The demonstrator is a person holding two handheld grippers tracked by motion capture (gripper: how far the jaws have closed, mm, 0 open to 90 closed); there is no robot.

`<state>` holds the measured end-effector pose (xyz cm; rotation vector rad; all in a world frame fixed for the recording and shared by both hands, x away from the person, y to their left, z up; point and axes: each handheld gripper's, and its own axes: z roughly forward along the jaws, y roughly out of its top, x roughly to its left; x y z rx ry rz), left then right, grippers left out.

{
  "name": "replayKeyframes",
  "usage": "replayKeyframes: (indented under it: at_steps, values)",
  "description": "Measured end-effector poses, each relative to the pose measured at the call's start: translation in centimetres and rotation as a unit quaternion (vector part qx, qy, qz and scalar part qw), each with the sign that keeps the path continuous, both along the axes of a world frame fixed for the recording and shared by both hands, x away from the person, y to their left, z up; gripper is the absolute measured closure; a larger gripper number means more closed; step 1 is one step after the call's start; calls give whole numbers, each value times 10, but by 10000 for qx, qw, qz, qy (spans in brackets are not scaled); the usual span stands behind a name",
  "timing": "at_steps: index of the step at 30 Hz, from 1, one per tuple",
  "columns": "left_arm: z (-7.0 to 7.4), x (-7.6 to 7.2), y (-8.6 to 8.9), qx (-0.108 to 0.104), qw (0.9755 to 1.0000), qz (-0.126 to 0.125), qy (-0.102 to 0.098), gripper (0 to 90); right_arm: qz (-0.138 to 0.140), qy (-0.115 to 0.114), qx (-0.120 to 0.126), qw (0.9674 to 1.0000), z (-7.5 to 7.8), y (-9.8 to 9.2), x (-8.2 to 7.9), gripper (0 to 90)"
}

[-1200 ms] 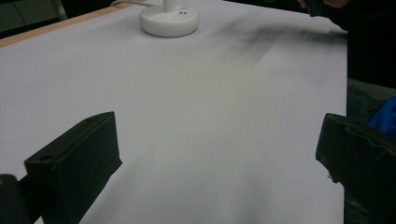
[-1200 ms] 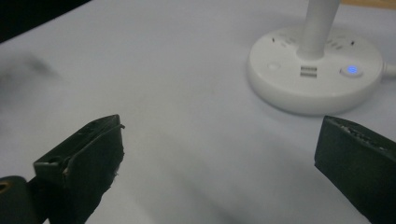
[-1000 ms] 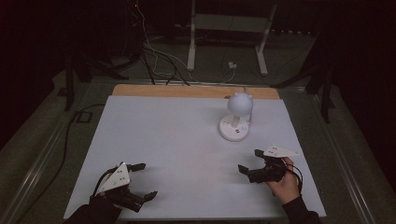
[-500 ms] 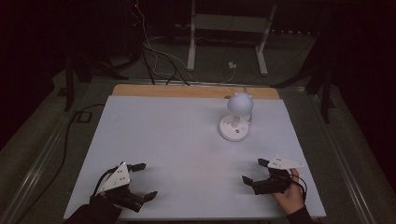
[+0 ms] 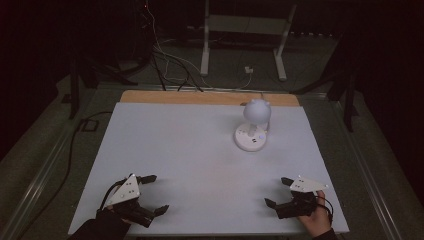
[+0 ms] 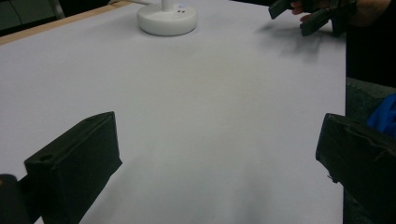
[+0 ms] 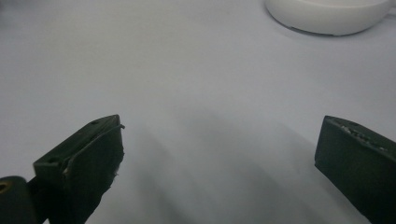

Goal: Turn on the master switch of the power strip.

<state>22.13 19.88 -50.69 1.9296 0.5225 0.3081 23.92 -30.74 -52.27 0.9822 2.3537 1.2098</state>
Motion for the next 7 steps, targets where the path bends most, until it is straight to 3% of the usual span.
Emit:
replayKeyframes:
  at_steps: [7]
  values:
    - [0, 0, 0, 13, 10000, -2, 9, 2, 19, -9, -36, 10000, -1, 0, 1, 8]
